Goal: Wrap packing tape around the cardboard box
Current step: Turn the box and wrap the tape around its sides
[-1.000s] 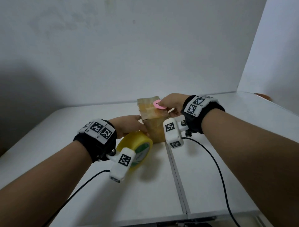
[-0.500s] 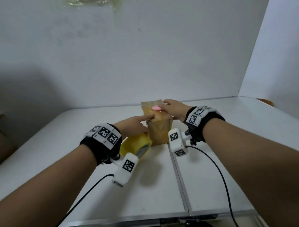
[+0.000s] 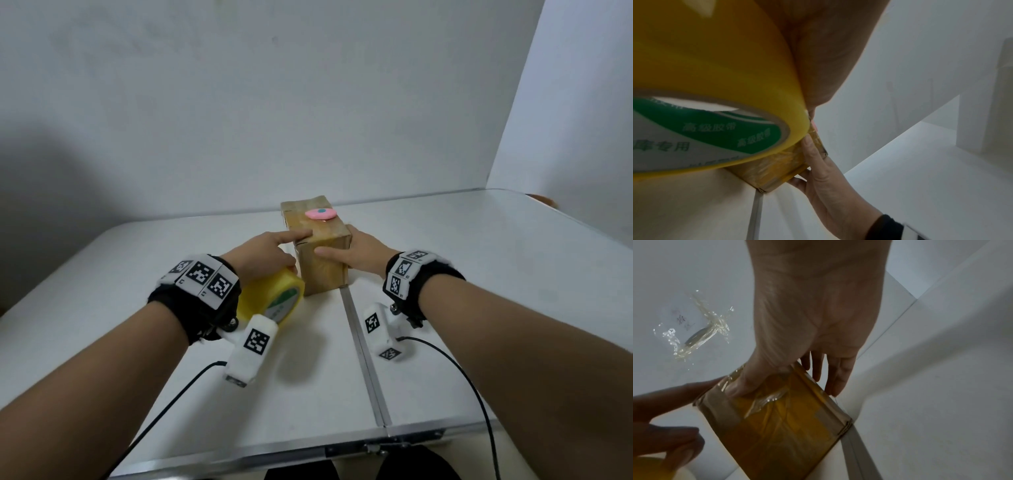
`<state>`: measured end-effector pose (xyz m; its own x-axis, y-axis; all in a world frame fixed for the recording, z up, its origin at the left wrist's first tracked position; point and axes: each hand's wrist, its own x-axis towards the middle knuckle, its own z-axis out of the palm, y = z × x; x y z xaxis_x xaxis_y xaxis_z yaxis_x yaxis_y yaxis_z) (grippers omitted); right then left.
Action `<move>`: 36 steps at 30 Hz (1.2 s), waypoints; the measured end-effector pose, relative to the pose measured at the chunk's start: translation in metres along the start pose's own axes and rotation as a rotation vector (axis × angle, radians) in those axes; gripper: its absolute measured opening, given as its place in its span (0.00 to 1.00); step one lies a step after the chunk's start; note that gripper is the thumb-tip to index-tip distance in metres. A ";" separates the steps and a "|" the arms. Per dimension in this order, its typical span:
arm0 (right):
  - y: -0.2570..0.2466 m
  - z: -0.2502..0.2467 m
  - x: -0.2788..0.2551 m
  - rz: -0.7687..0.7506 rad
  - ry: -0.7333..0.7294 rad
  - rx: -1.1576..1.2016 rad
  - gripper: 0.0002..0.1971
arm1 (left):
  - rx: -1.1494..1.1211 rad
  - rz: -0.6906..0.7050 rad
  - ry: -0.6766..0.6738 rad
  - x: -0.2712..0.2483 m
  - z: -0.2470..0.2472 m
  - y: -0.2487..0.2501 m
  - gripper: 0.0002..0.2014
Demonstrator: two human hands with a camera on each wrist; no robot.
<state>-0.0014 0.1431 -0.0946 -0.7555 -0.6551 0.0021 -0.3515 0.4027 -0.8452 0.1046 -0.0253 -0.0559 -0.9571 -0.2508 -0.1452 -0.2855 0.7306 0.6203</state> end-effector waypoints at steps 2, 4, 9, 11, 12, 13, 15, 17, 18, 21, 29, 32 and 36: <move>0.005 -0.001 0.003 0.027 0.043 -0.056 0.25 | 0.010 -0.002 -0.006 0.001 0.000 0.000 0.32; 0.010 0.000 0.008 0.035 0.048 -0.078 0.40 | 0.017 -0.007 -0.016 0.001 0.000 0.000 0.31; 0.024 -0.001 0.016 0.047 -0.019 -0.040 0.44 | 0.022 -0.005 -0.009 -0.002 -0.001 0.002 0.32; 0.026 0.000 0.013 0.073 -0.047 -0.135 0.41 | 0.027 -0.002 -0.006 -0.003 0.000 0.002 0.32; 0.030 0.001 0.012 0.091 -0.050 -0.183 0.39 | 0.026 -0.003 -0.006 -0.003 0.000 0.002 0.32; 0.034 0.001 0.012 0.091 -0.046 -0.202 0.38 | 0.018 -0.004 -0.006 -0.003 0.000 0.002 0.33; 0.032 0.001 0.011 0.069 -0.081 -0.129 0.38 | 0.004 -0.005 -0.007 -0.003 0.001 0.001 0.33; 0.024 0.001 0.014 0.048 -0.172 0.012 0.31 | -0.005 -0.005 -0.007 -0.003 0.001 0.001 0.33; 0.020 0.001 0.015 0.032 -0.204 0.059 0.25 | -0.010 -0.004 -0.005 -0.002 0.000 0.001 0.33; 0.021 0.006 0.019 0.046 -0.106 0.088 0.32 | -0.012 -0.003 -0.002 0.000 0.000 0.000 0.33; 0.024 0.001 0.015 0.060 0.003 -0.178 0.30 | 0.004 -0.003 0.002 -0.001 0.000 0.000 0.33; 0.026 -0.005 0.014 0.069 -0.032 -0.217 0.32 | -0.009 0.000 -0.001 -0.002 0.000 0.000 0.33; 0.026 -0.009 0.019 0.094 -0.101 -0.212 0.35 | -0.024 0.002 -0.001 -0.002 0.000 0.000 0.33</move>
<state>-0.0298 0.1475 -0.1115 -0.7349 -0.6648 -0.1342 -0.3982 0.5831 -0.7081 0.1064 -0.0255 -0.0556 -0.9577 -0.2490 -0.1445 -0.2825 0.7159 0.6385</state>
